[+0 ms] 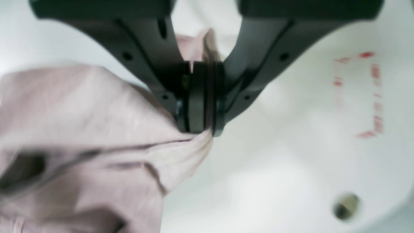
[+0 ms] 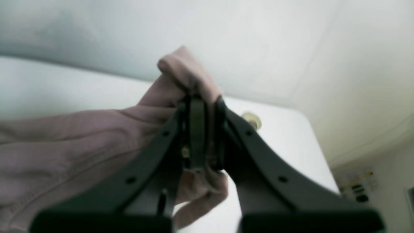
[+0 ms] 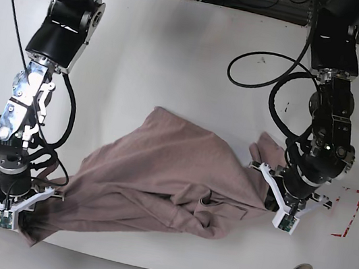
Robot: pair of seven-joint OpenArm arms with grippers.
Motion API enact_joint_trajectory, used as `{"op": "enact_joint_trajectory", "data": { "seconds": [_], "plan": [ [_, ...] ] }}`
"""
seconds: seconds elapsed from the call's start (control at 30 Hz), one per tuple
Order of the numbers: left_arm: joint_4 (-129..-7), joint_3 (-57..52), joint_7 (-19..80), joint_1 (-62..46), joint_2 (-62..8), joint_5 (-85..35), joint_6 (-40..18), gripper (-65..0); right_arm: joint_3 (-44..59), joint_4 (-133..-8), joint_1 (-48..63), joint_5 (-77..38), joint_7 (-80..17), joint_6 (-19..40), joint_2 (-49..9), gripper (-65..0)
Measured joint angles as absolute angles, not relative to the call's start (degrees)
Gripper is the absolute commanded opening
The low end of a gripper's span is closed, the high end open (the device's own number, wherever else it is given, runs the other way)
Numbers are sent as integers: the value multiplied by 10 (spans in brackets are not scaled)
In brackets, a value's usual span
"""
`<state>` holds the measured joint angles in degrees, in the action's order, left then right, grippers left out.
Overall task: Layout the t-shirt on the table in an organized manner, then fold the t-shirt properly
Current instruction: 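Lift the shirt with both grippers and pull them apart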
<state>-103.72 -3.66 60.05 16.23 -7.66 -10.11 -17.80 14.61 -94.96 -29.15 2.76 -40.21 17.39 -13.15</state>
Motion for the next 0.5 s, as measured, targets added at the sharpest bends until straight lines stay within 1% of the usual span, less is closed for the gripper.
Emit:
{"op": "enact_joint_trajectory", "data": {
  "seconds": [0.1,0.2,0.3,0.5],
  "plan": [
    [-1045,-87,650,197,-77,-129,-224,-650,146,-950,-316,28,-402,174,-133,-650],
    [-1045,-135,691,241,-79,-142,-247,-650,146,-949,-341,27,-405,174,-133,-650],
    [-1046,-174,712,282,-83,-150,-245,-650,146,-949,-366,25,-401,180,-133,-650],
    [-1047,-178,712,335,-120,-179,-248,-650,143,-949,-407,17,-413,181,-143,-650]
  ]
}}
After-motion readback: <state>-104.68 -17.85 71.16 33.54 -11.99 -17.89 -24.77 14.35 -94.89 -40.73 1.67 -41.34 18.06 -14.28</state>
